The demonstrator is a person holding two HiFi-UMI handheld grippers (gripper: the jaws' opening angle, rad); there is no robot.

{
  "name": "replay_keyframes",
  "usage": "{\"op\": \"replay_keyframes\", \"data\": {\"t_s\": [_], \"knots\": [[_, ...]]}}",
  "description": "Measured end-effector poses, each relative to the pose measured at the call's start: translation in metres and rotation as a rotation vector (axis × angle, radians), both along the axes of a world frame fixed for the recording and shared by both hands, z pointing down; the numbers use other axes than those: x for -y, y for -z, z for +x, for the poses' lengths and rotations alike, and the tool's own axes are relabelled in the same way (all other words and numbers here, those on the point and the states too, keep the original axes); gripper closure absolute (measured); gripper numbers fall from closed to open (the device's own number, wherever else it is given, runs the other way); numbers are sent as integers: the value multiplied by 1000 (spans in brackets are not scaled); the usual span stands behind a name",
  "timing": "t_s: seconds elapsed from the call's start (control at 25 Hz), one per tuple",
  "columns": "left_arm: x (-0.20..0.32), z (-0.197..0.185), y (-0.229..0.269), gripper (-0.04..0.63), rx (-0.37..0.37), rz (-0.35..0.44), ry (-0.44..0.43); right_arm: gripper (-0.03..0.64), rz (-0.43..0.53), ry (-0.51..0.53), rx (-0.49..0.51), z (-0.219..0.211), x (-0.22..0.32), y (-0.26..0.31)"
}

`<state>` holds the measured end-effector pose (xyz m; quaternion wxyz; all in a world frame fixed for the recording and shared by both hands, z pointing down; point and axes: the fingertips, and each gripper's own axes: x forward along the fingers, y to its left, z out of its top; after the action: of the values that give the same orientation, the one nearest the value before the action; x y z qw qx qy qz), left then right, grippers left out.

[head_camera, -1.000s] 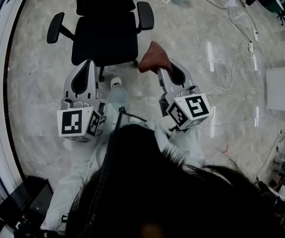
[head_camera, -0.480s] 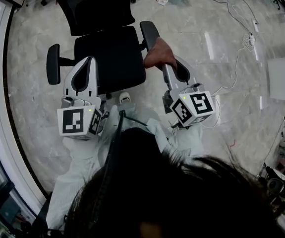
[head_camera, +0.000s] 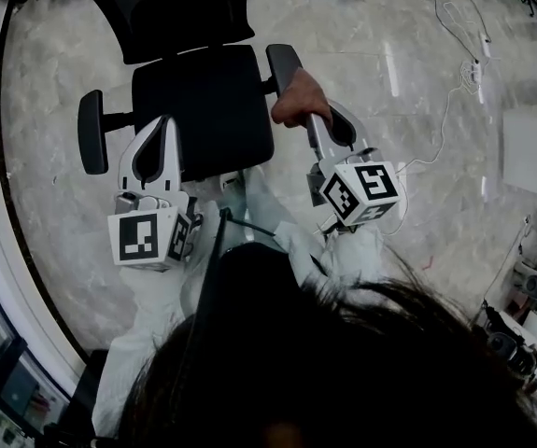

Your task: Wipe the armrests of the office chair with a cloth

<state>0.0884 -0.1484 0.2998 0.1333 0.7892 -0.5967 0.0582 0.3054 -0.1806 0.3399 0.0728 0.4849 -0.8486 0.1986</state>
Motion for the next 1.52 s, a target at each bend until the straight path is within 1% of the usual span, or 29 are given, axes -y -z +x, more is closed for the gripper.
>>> {"op": "replay_keyframes", "data": {"t_s": [0.16,0.28,0.4,0.48,0.6,0.68,0.76,0.88,0.92,1.0,1.08,1.2,1.28,1.4,1.52], "knots": [[8,-9,-11,592,-15,-3,14,592,-9,10,-67,0,45,-33],[4,-11,-31,592,-14,-41,35,592,-50,28,-114,4,91,-74],[-4,-16,-48,592,-22,-79,56,592,-83,45,-186,8,139,-118],[-6,-19,-55,592,-18,-101,82,592,-79,48,-255,14,172,-141],[-6,-28,-67,592,-5,-124,114,592,-71,60,-390,18,213,-171],[-11,-37,-76,592,2,-138,140,592,-98,94,-476,12,230,-194],[-20,-44,-83,592,9,-161,166,592,-147,160,-573,2,238,-219],[-29,-49,-91,592,14,-192,190,592,-240,301,-731,-5,229,-255],[-30,-50,-92,592,10,-194,195,592,-271,343,-765,-6,222,-265],[-28,-50,-89,592,-10,-170,193,592,-331,408,-793,-5,205,-281],[-25,-49,-87,592,-25,-149,183,592,-373,438,-785,-3,188,-288],[-28,-46,-91,592,-10,-167,169,592,-409,465,-765,0,163,-286],[-28,-40,-90,592,-7,-165,154,592,-437,496,-751,4,142,-282],[-23,-26,-86,592,-15,-151,123,592,-480,555,-685,11,101,-272],[-21,-14,-85,592,-23,-144,97,592,-490,592,-633,19,54,-264]]}}
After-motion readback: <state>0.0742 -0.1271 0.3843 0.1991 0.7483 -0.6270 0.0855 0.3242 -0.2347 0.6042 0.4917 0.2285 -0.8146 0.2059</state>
